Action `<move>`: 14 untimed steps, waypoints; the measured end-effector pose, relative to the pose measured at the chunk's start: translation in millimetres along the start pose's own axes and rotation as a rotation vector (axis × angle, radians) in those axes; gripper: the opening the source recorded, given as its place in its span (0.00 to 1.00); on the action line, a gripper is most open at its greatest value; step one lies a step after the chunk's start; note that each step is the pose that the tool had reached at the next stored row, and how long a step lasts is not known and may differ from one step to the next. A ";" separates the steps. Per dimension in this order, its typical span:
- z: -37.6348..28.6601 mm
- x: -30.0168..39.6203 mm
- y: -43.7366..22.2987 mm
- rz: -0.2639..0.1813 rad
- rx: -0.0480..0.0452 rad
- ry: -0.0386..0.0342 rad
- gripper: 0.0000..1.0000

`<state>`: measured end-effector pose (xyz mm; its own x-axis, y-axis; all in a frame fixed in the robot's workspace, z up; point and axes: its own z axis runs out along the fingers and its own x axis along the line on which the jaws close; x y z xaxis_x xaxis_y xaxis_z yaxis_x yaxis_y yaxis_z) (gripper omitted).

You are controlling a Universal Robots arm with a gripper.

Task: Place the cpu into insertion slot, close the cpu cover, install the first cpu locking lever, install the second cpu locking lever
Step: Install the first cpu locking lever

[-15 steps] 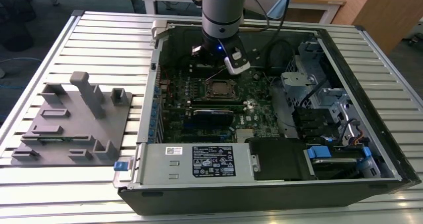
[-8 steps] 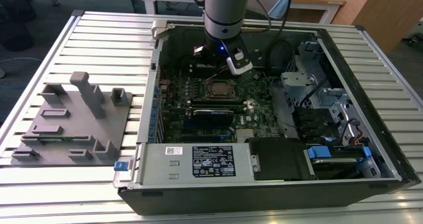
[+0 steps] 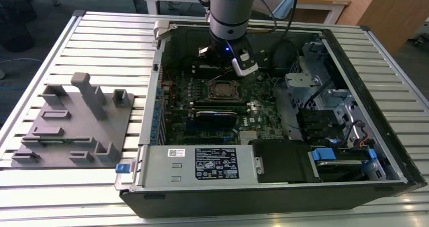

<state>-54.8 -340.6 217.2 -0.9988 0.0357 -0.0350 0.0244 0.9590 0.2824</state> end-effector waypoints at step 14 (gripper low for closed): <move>6.9 0.2 -2.0 -0.002 0.0069 -0.0266 0.10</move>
<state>-54.7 -340.6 210.0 -0.9973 0.0408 -0.0611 0.0224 0.9610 0.2757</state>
